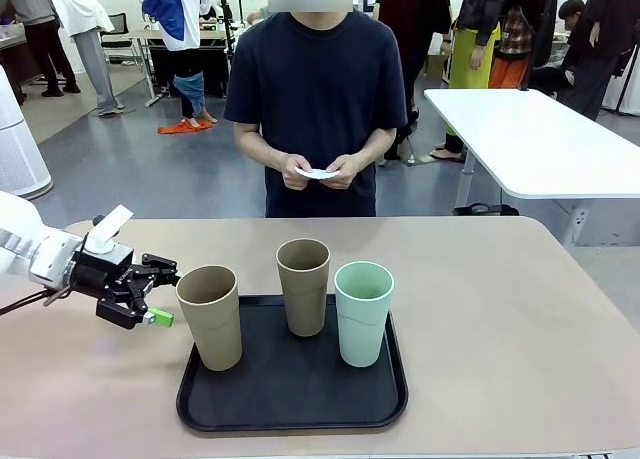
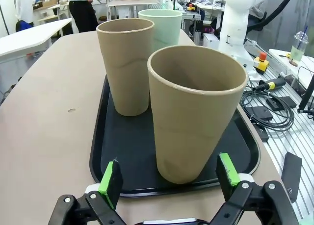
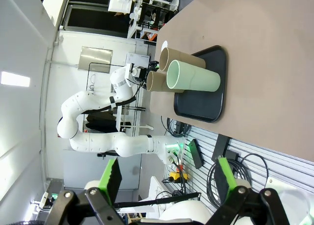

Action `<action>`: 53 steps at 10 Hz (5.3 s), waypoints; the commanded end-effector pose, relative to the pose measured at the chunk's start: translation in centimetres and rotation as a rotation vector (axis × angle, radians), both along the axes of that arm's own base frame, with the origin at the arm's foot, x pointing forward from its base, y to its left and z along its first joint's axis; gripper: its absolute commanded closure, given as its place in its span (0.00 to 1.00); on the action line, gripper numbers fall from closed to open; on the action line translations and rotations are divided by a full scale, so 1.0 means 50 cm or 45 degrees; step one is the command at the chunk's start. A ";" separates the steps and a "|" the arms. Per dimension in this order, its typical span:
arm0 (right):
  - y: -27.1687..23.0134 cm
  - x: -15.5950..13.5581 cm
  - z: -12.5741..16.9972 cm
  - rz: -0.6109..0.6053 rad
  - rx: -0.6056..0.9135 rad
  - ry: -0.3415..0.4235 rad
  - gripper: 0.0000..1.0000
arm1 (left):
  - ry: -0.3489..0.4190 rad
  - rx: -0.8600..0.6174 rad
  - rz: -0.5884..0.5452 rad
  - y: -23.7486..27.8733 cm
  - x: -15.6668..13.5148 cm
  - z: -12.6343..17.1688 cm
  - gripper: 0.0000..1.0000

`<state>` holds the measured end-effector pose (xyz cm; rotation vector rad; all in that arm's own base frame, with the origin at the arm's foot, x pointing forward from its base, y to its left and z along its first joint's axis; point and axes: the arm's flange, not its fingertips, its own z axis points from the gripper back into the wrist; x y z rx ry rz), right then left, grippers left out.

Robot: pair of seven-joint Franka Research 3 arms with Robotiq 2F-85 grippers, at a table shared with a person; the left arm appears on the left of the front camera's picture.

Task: Place coasters on the table and set cups on them.
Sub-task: Pick up one Reusable plastic cup and place it on a coaster set by the human.

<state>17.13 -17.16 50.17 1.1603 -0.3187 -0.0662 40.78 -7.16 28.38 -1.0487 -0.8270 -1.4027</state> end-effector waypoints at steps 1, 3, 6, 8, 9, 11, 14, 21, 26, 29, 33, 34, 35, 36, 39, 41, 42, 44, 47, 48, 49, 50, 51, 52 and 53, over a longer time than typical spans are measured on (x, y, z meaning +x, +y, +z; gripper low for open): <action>-0.002 0.002 -0.001 0.012 0.022 -0.032 0.00 | 0.065 0.013 -0.041 -0.001 0.011 -0.009 0.00; -0.002 0.002 -0.001 0.012 0.022 -0.032 0.00 | 0.110 -0.004 -0.094 0.003 0.016 -0.014 0.00; -0.002 0.002 -0.001 0.012 0.022 -0.032 0.00 | 0.078 -0.088 -0.206 0.000 0.026 -0.012 0.00; -0.002 0.002 -0.001 0.012 0.022 -0.032 0.00 | 0.023 -0.142 -0.281 0.002 0.027 -0.031 0.00; -0.002 0.002 -0.001 0.012 0.022 -0.032 0.00 | 0.006 -0.166 -0.325 0.000 0.031 -0.035 0.00; -0.002 0.002 -0.001 0.012 0.022 -0.032 0.00 | -0.043 -0.201 -0.376 0.002 0.025 -0.045 0.00; -0.002 0.002 -0.001 0.012 0.022 -0.032 0.00 | -0.085 -0.177 -0.358 -0.011 0.020 -0.038 0.00; -0.002 0.002 -0.001 0.012 0.022 -0.032 0.00 | -0.092 -0.114 -0.351 -0.077 0.045 -0.039 0.00; -0.002 0.002 -0.001 0.012 0.022 -0.032 0.00 | -0.057 -0.114 -0.388 -0.116 0.044 -0.058 0.00; -0.002 0.002 -0.001 0.012 0.022 -0.032 0.00 | -0.037 -0.110 -0.413 -0.132 0.044 -0.071 0.00; -0.002 0.002 -0.001 0.012 0.022 -0.032 0.00 | 0.002 -0.109 -0.428 -0.156 0.047 -0.090 0.00; -0.002 0.002 -0.001 0.012 0.022 -0.032 0.00 | 0.004 -0.109 -0.427 -0.160 0.044 -0.093 0.00; -0.002 0.002 -0.001 0.012 0.022 -0.032 0.00 | 0.000 -0.111 -0.435 -0.160 0.043 -0.093 0.00; -0.002 0.002 -0.001 0.012 0.022 -0.032 0.00 | -0.002 -0.125 -0.423 -0.159 0.046 -0.090 0.57; -0.002 0.002 -0.001 0.012 0.022 -0.032 0.00 | 0.012 -0.128 -0.412 -0.158 0.044 -0.087 0.63; -0.002 0.002 -0.001 0.012 0.022 -0.032 0.00 | 0.021 -0.128 -0.413 -0.156 0.043 -0.085 1.00; -0.002 0.002 -0.001 0.012 0.022 -0.032 0.00 | 0.021 -0.142 -0.408 -0.152 0.041 -0.075 1.00; -0.002 0.002 -0.001 0.012 0.022 -0.032 0.00 | -0.012 -0.214 -0.322 -0.147 0.035 0.008 0.36; -0.002 0.002 -0.001 0.012 0.022 -0.032 0.00 | -0.175 -0.202 -0.269 -0.121 0.020 0.207 0.36; -0.002 0.002 -0.001 0.012 0.022 -0.032 0.00 | -0.198 -0.169 -0.259 -0.125 0.013 0.268 0.36; -0.002 0.002 -0.001 0.012 0.022 -0.032 0.00 | -0.221 -0.161 -0.236 -0.126 -0.010 0.321 0.36; -0.002 0.002 -0.001 0.012 0.022 -0.032 0.00 | -0.227 -0.136 -0.218 -0.132 -0.020 0.360 0.36; -0.002 0.002 -0.001 0.012 0.022 -0.032 0.00 | -0.245 -0.115 -0.214 -0.137 -0.019 0.380 0.36; -0.002 0.002 -0.001 0.012 0.022 -0.032 0.00 | -0.236 -0.105 -0.191 -0.128 -0.025 0.372 0.36; -0.002 0.002 -0.001 0.012 0.022 -0.032 0.00 | -0.256 -0.135 -0.257 -0.125 -0.010 0.386 0.36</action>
